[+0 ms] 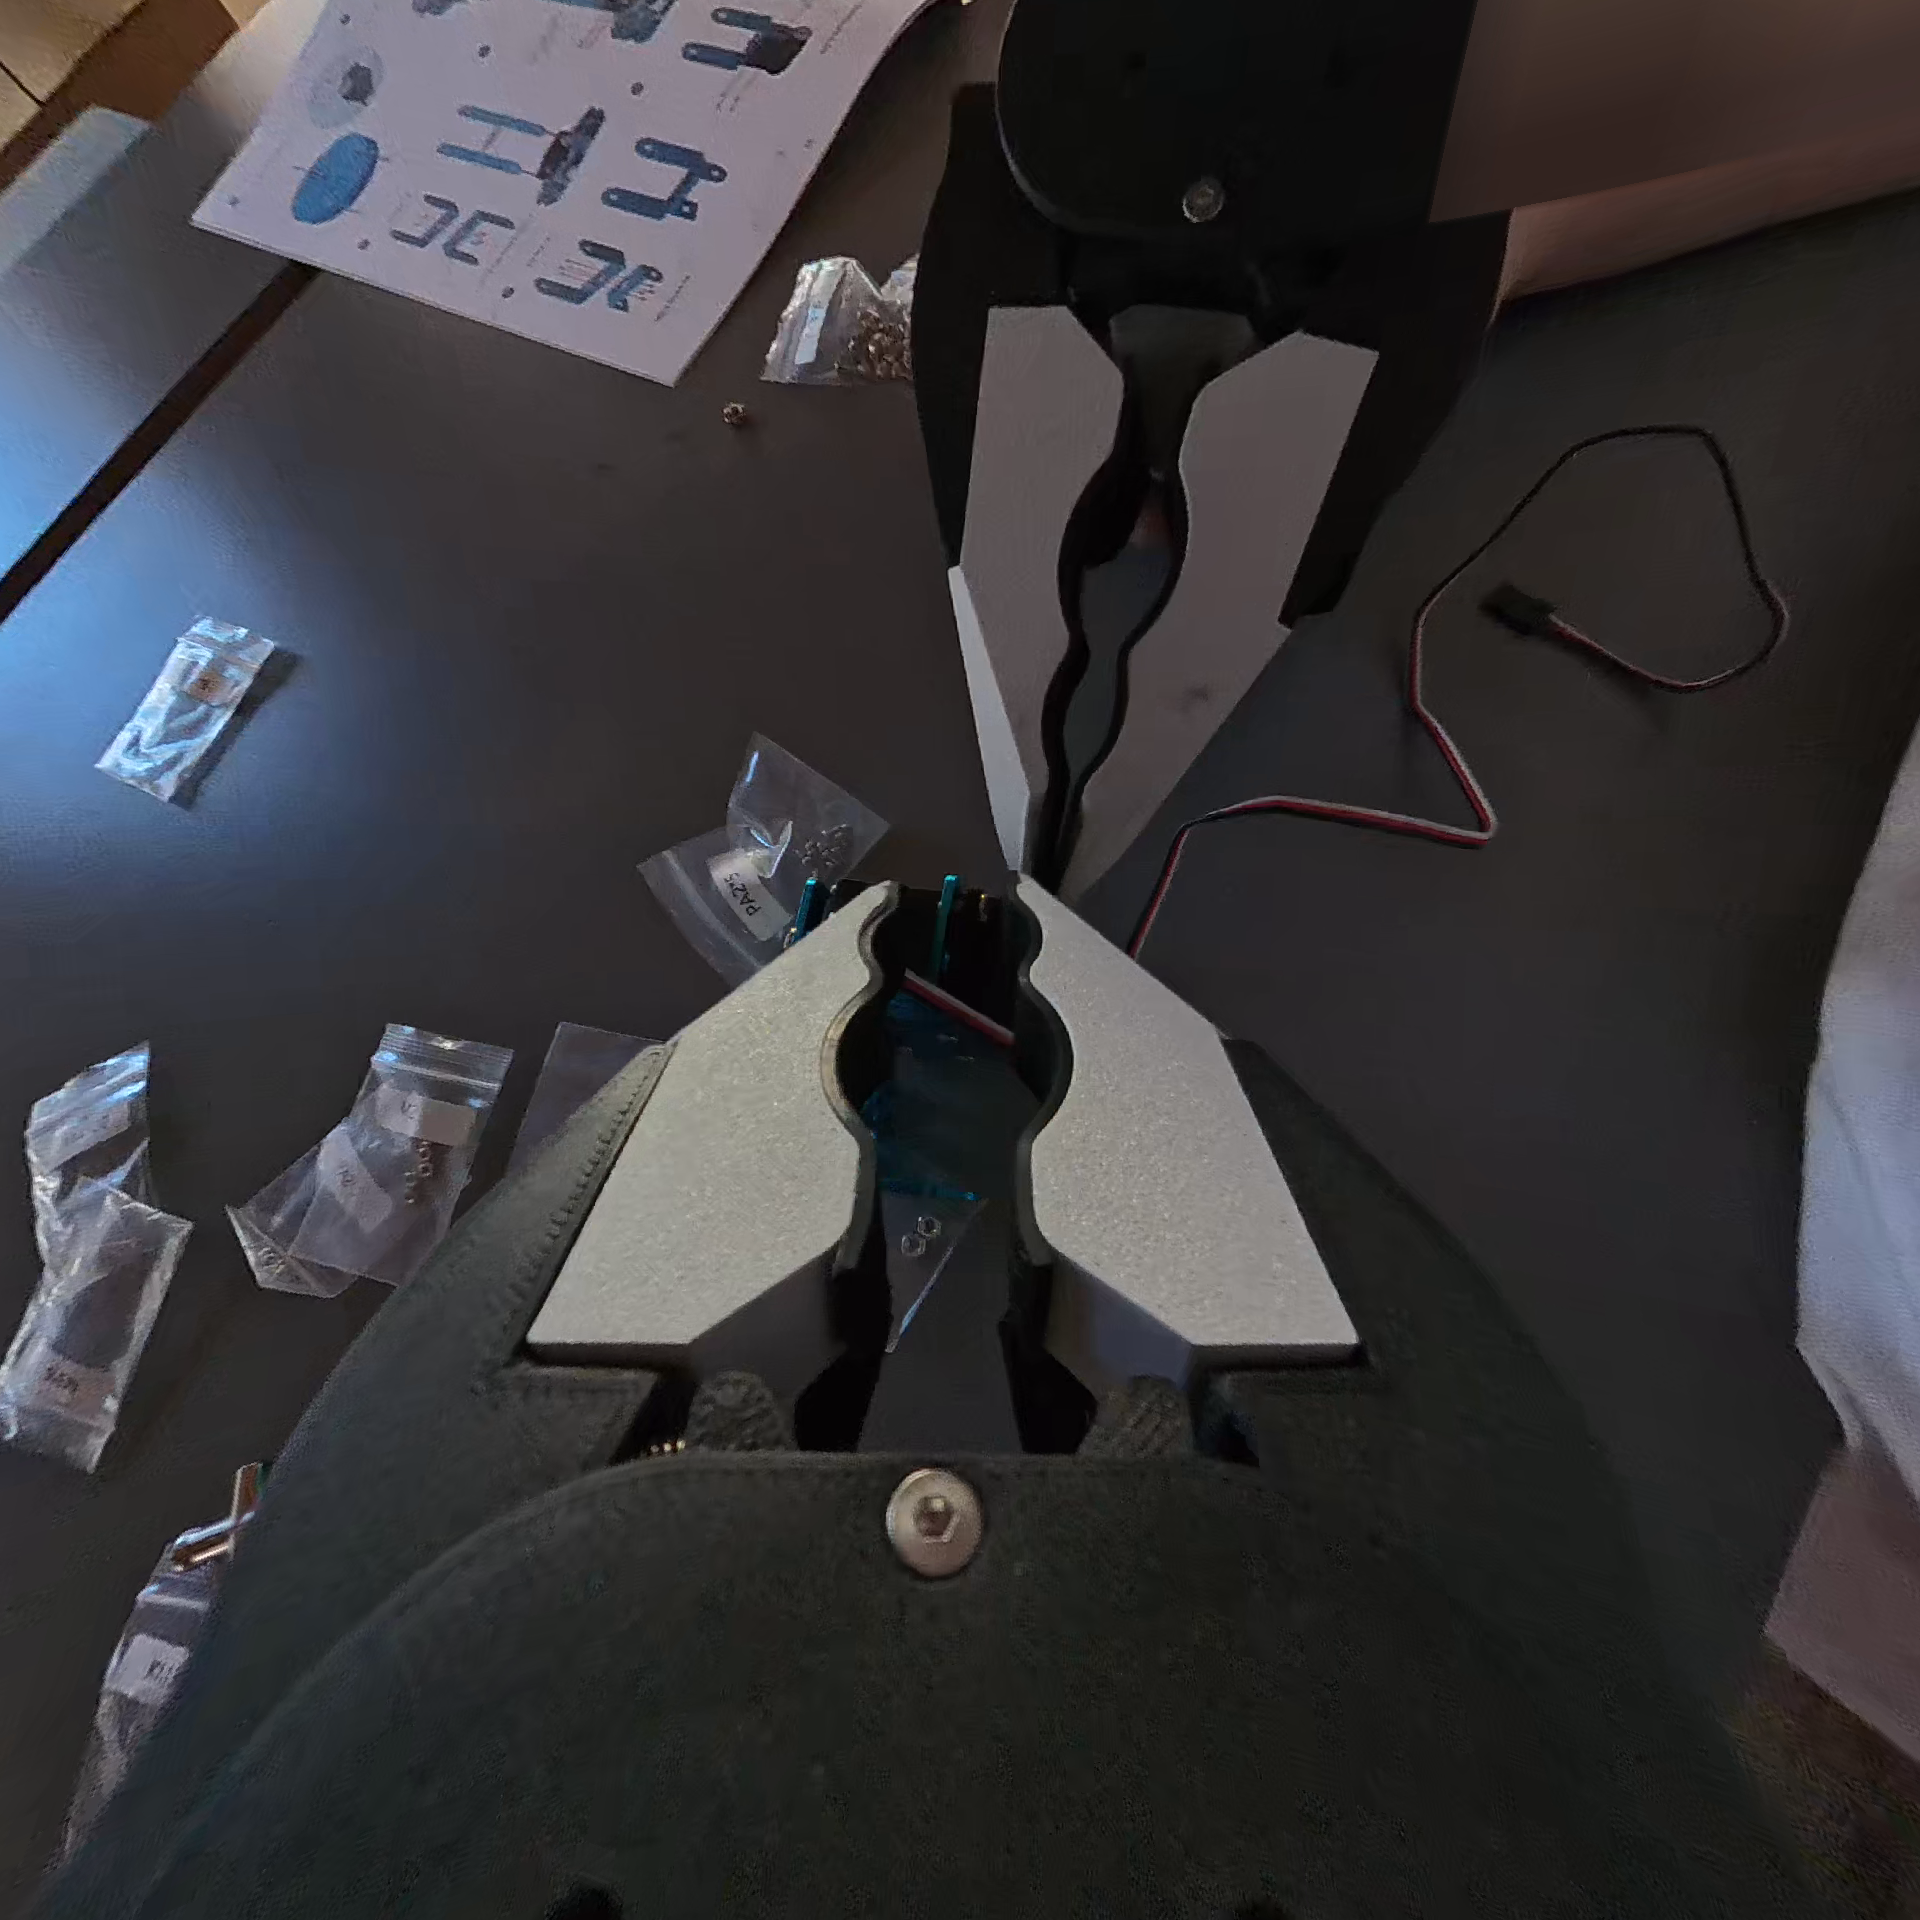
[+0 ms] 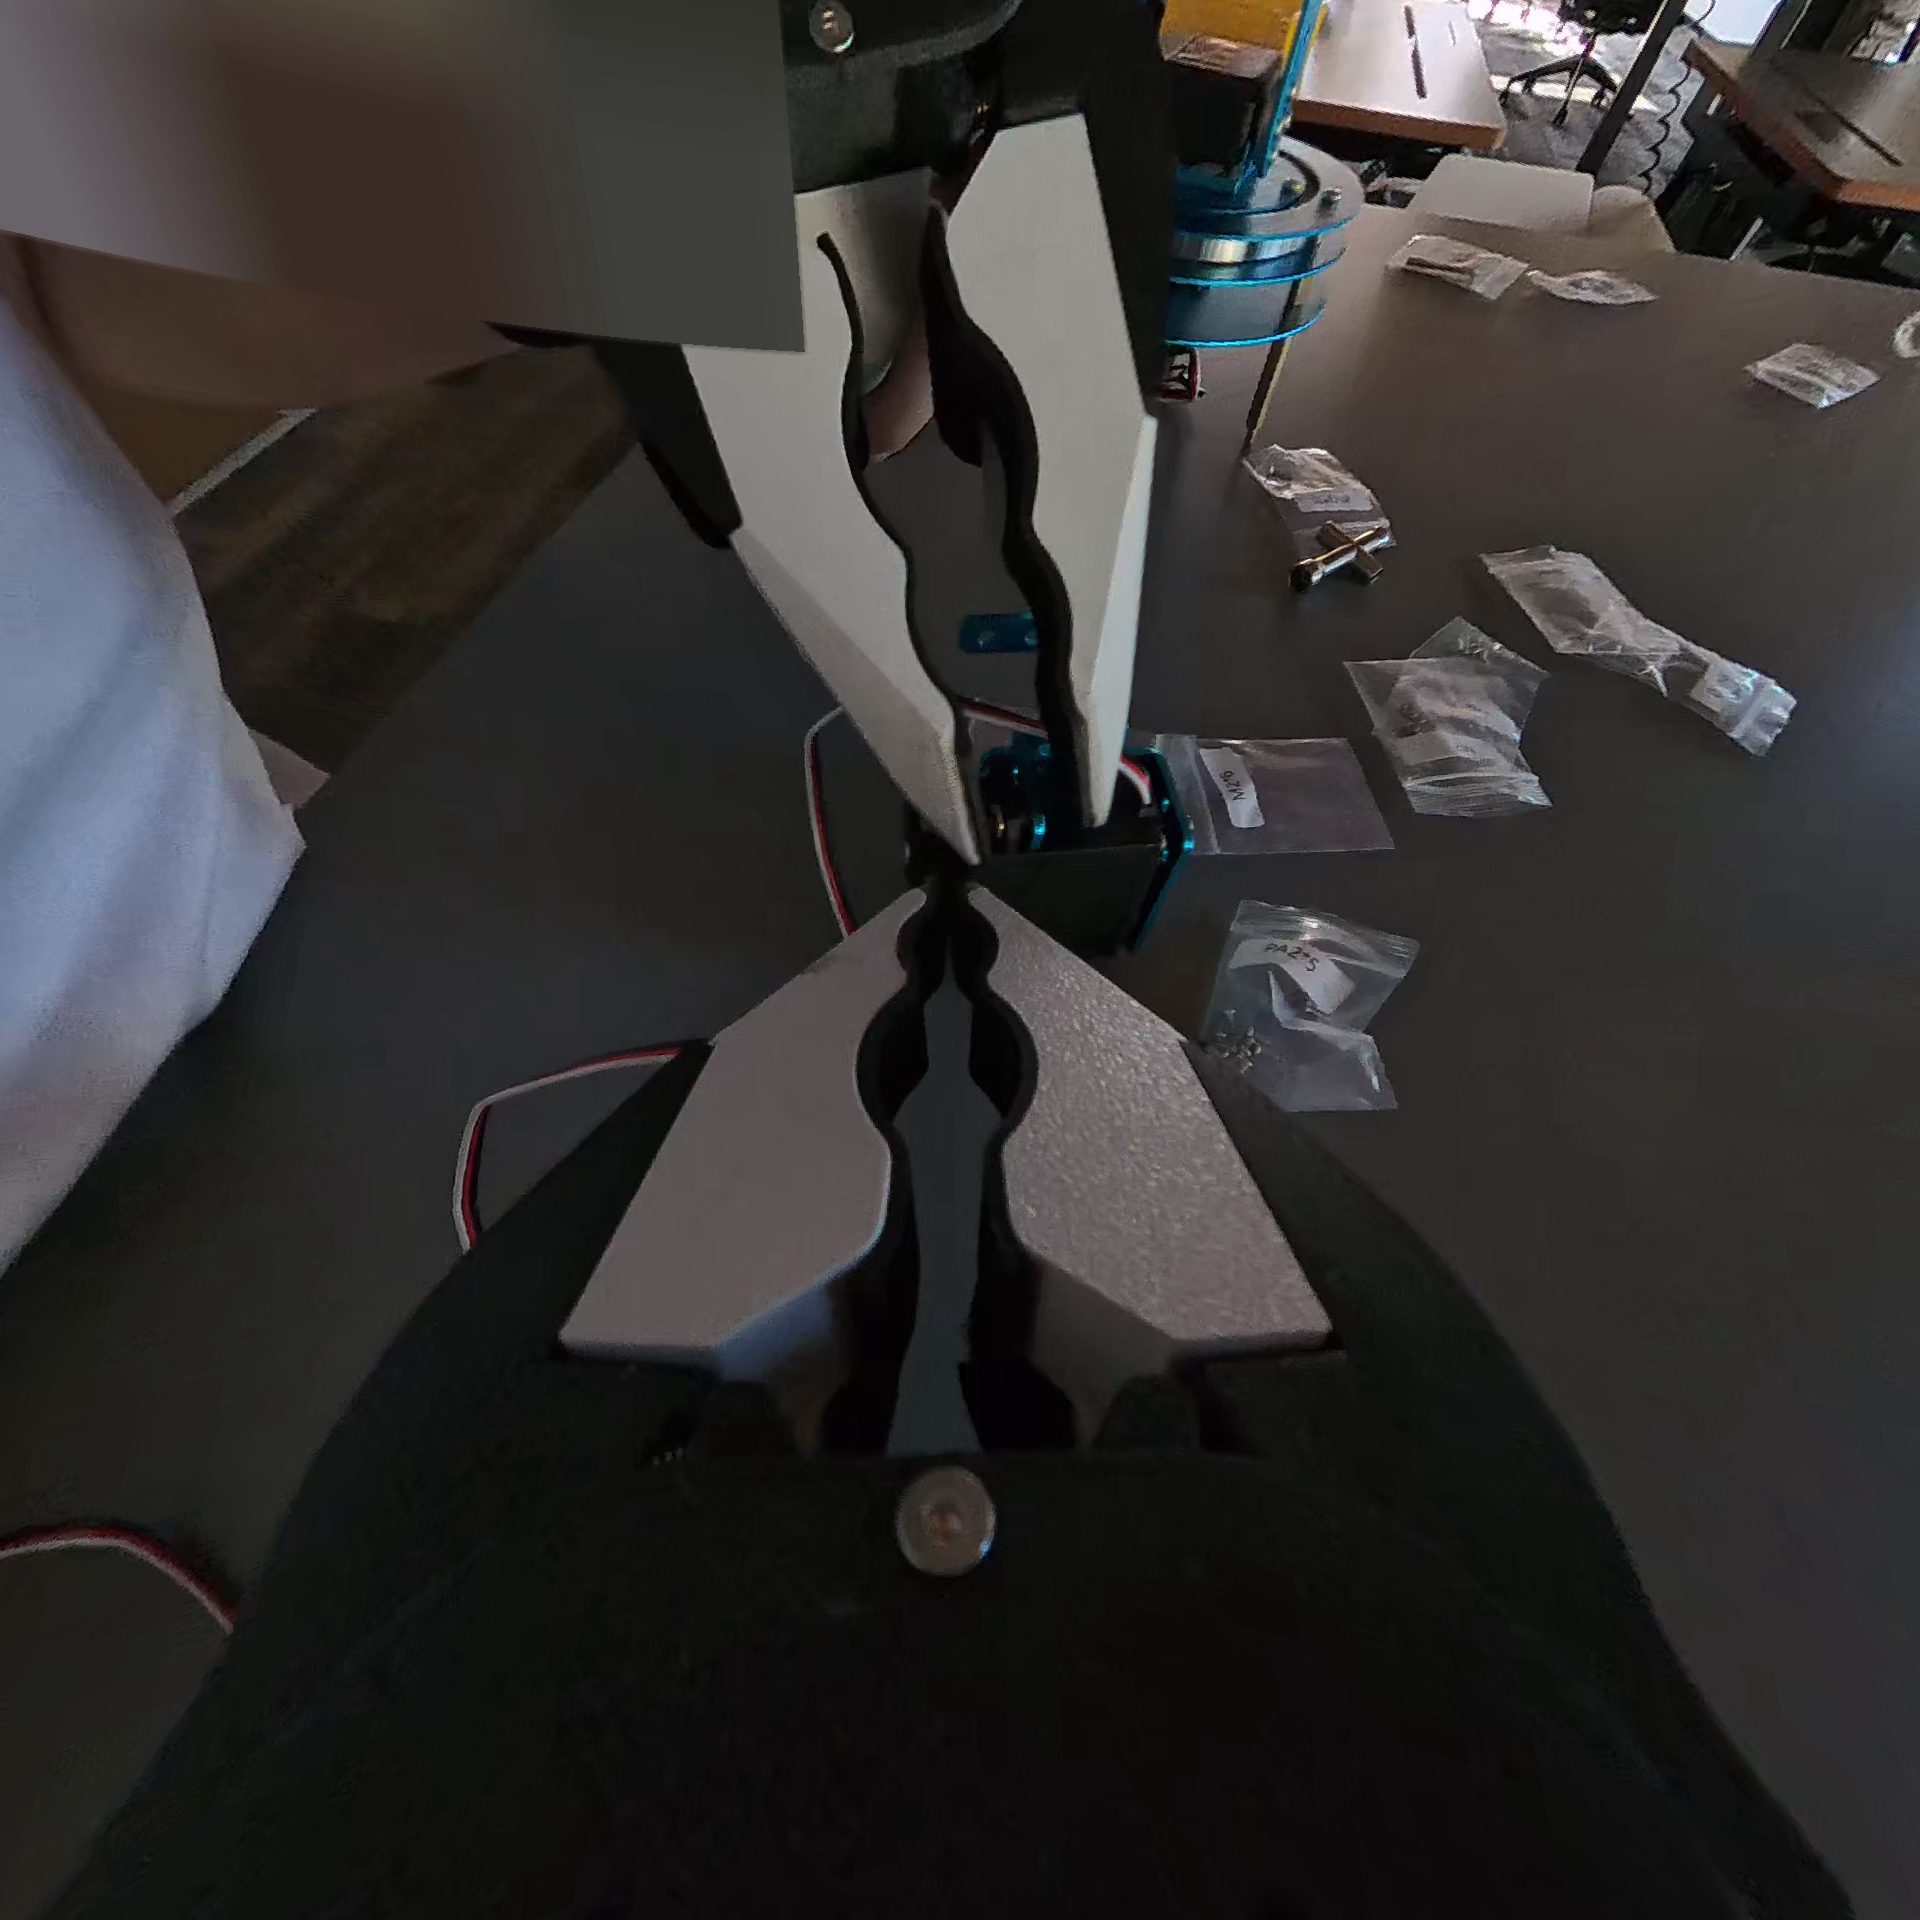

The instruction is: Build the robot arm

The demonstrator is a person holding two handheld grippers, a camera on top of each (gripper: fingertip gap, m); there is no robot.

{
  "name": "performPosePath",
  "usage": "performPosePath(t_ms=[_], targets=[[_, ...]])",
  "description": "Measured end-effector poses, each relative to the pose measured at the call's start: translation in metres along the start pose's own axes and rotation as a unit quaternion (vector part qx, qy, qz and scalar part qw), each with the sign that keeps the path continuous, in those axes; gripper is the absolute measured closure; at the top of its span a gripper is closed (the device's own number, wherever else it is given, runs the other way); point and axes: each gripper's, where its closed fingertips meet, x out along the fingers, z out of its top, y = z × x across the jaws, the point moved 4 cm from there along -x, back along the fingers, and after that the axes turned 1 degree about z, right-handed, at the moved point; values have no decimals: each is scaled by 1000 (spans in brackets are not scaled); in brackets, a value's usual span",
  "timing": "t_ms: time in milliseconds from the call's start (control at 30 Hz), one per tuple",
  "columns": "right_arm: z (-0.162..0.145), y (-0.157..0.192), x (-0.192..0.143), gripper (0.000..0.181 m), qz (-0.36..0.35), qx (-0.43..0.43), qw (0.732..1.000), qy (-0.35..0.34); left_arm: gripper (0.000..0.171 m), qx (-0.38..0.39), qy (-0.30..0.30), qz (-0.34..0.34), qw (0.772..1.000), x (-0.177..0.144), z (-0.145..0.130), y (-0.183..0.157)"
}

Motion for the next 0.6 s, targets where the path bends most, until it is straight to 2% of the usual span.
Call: performPosePath(t_ms=[200, 300, 367, 500, 600], targets=[[4, -10, -5, 175, -20, 3, 1000, -18, 146, -13, 15, 19, 1000, -4, -3, 2], [9, -20, -7, 164, -14, 18, 999, -29, 151, -8, 8, 27, 1000, -9, -1, 0], [9, -19, -5, 158, 21, 33, 999, -29, 155, -8, 7, 32, 999, -11, -1, 1], [12, -26, -1, 160, 42, 26, 999, -23, 150, -36, 11, 31, 999, -9, -3, 3], [18, -24, 2, 168, 66, 13, 997, -33, 157, -40, 18, 33, 999, -9, -4, 3]])
